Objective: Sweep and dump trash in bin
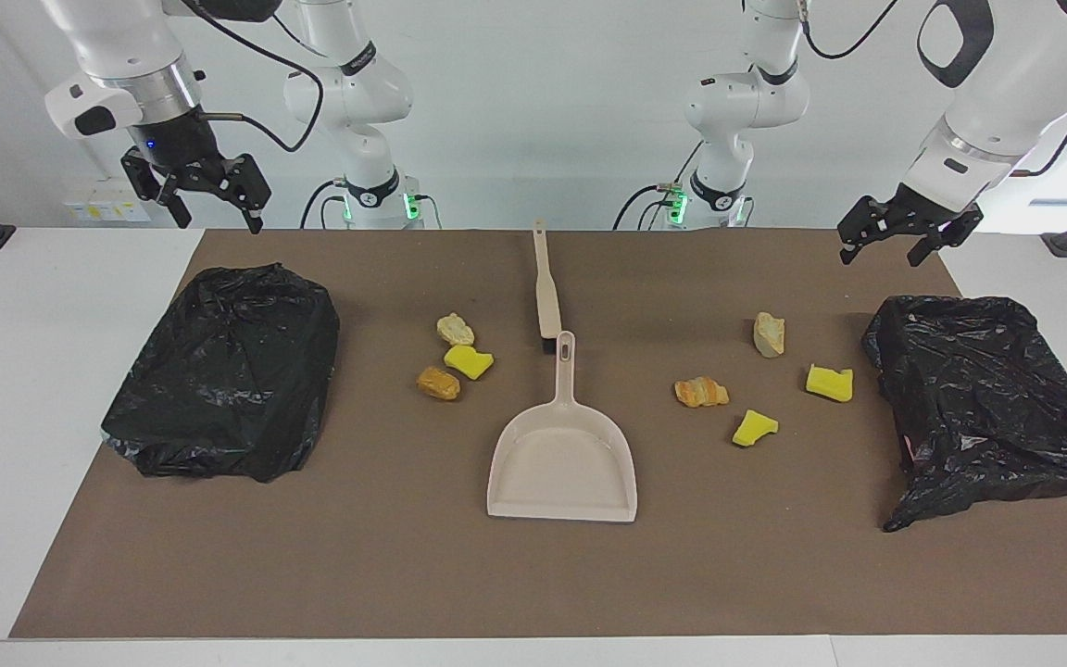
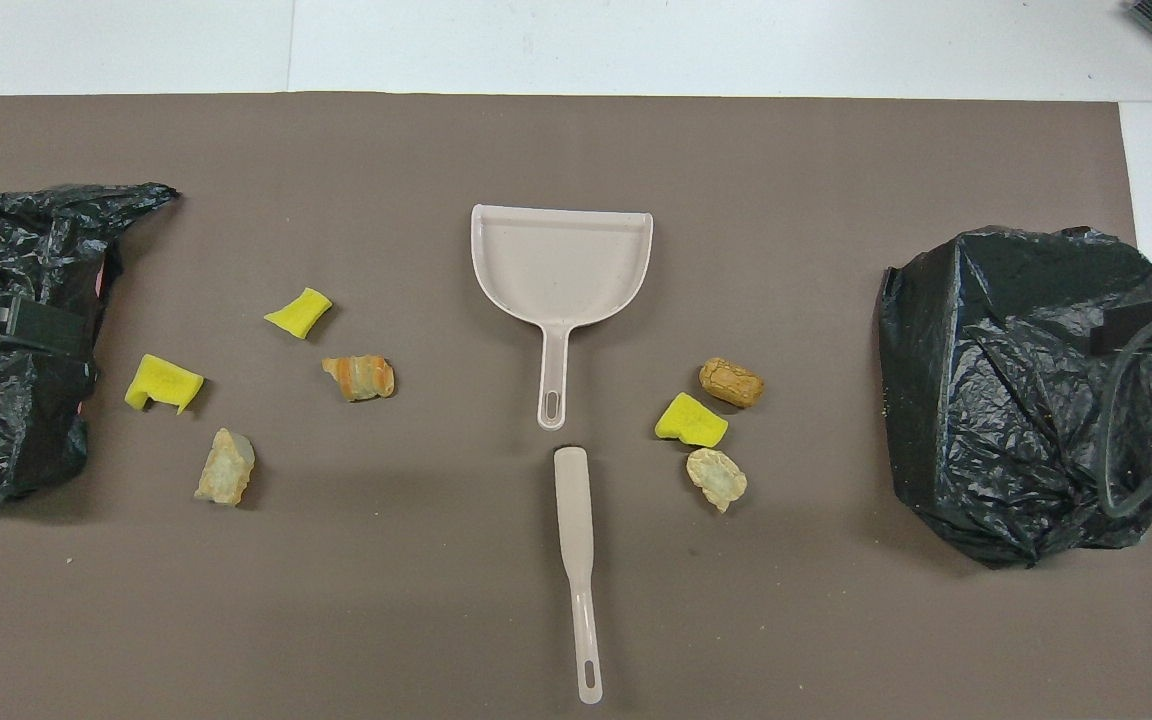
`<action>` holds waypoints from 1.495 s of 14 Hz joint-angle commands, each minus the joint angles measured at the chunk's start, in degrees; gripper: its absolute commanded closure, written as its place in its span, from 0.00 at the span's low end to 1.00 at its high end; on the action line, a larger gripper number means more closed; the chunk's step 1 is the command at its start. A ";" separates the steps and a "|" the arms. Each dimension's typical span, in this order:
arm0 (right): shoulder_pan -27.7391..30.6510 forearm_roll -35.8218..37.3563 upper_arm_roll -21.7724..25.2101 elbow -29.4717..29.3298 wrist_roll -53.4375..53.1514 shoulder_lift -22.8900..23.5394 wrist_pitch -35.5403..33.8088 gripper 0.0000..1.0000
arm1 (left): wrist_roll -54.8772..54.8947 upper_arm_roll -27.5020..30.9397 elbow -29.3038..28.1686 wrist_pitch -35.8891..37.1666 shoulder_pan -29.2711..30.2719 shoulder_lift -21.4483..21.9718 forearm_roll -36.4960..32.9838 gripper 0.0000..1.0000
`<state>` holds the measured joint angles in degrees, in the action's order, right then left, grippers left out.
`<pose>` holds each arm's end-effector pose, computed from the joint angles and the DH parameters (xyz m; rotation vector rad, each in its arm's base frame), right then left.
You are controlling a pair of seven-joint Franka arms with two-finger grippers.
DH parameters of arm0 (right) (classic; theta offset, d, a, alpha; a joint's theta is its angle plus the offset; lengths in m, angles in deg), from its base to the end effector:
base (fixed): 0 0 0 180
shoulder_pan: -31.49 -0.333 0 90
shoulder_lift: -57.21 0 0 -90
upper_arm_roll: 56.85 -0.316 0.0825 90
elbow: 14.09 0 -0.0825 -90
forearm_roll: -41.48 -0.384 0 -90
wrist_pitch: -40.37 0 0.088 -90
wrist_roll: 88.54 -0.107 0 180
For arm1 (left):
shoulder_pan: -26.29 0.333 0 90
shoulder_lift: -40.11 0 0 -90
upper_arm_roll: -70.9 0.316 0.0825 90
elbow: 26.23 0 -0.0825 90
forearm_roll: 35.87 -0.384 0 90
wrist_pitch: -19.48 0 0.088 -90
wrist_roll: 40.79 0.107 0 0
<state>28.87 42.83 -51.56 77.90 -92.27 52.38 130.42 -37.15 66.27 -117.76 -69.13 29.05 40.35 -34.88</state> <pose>0.5276 -0.0294 0.6536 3.1204 -0.1751 0.0785 0.5495 -0.0199 0.6122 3.1195 -0.1501 -0.0727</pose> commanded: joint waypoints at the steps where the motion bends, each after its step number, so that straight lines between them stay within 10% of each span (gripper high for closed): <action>1: 0.68 -0.56 -0.11 1.18 1.53 -1.05 -0.22 0.00 | 1.10 -0.20 -1.18 1.15 -0.03 1.34 -0.99 0.00; 21: 0.77 -0.56 -0.19 1.79 1.44 -1.49 -0.31 0.00 | 1.02 0.41 -0.75 0.45 2.34 1.08 -1.08 0.00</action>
<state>28.91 42.83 -51.47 78.27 -92.26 52.28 130.41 -36.65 66.83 -117.86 -68.81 31.07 40.40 -35.08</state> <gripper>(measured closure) 0.000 0.000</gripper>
